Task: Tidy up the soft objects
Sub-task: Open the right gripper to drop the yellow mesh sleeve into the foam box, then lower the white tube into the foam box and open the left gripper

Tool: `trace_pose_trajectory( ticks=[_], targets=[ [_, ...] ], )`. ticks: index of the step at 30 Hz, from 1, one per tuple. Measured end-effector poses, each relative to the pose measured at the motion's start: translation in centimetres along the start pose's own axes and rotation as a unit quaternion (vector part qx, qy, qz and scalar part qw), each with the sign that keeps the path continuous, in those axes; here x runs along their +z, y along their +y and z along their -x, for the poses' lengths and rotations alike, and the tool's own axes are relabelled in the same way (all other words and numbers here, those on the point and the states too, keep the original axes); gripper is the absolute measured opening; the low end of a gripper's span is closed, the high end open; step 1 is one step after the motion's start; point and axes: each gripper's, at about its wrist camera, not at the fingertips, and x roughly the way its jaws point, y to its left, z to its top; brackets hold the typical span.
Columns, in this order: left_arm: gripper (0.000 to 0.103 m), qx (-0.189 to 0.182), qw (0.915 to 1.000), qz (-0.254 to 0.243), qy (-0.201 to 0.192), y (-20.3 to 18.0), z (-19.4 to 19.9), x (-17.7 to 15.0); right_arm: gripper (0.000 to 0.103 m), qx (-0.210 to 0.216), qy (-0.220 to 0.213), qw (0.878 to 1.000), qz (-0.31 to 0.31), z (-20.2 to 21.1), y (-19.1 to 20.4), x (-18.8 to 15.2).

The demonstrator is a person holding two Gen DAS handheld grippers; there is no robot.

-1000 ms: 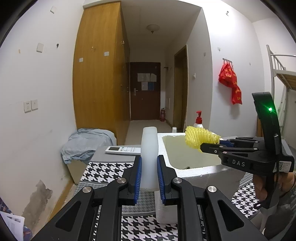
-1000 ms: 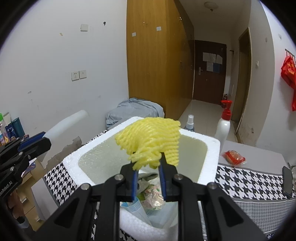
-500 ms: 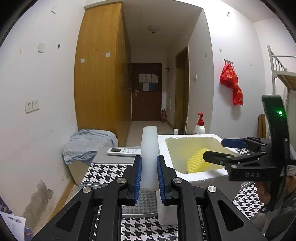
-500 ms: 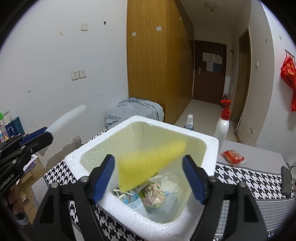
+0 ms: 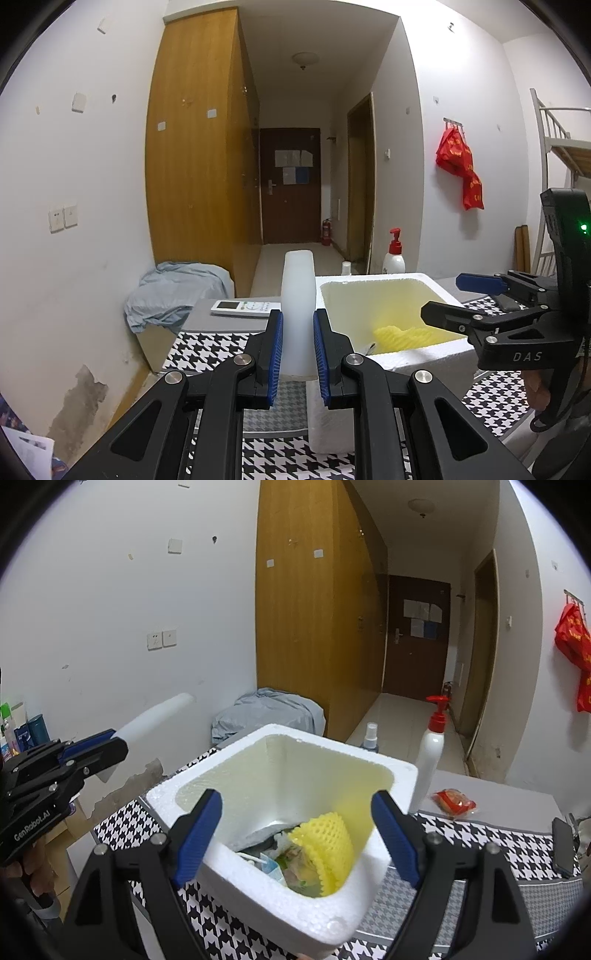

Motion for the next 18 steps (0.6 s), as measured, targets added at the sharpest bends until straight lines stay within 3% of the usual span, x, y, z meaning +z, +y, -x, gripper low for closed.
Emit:
trace_pose_trajectory(
  ticks=[6,18],
  targets=[
    [0.018,-0.009,1.0,-0.001,-0.003,-0.2,-0.2,0.3,0.102,-0.014,-0.02,1.0,-0.011,1.3,-0.9,-0.1],
    [0.018,-0.033,0.9993,-0.016,-0.005,-1.9,-1.2,1.4,0.103,-0.041,-0.037,0.998,-0.021,3.1,-2.7,-0.9]
  ],
)
